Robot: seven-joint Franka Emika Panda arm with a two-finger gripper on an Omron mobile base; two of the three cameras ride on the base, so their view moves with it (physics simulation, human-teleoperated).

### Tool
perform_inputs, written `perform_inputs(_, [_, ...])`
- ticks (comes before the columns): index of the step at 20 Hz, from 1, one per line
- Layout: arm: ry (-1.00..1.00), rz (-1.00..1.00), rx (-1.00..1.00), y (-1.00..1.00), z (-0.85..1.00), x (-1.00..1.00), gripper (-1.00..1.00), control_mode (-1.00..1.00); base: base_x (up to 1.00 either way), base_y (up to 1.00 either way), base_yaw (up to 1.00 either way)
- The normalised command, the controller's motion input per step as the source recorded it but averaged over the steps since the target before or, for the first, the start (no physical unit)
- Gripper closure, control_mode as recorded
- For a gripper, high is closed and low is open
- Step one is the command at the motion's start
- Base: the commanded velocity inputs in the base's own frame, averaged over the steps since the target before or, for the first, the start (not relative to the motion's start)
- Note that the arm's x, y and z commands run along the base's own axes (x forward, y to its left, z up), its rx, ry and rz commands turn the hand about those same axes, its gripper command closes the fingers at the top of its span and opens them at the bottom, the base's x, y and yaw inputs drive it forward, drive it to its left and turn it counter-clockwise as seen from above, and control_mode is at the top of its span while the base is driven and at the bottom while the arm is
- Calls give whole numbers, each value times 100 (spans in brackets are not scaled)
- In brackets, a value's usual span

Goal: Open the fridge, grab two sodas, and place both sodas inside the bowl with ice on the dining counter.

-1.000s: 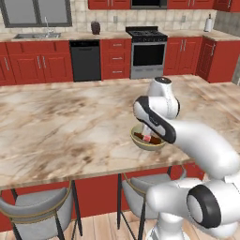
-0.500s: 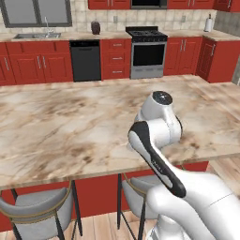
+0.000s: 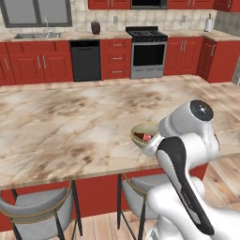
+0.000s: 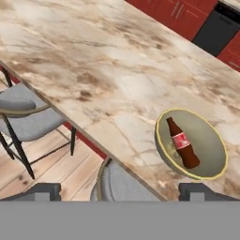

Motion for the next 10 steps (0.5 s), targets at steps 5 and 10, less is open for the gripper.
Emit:
perform_inputs(5, [-5, -23, 13, -18, 43, -59, -100, -100, 0, 0, 0])
perform_inputs(10, [0, -26, 7, 3, 20, -51, -100, -100, 0, 0, 0])
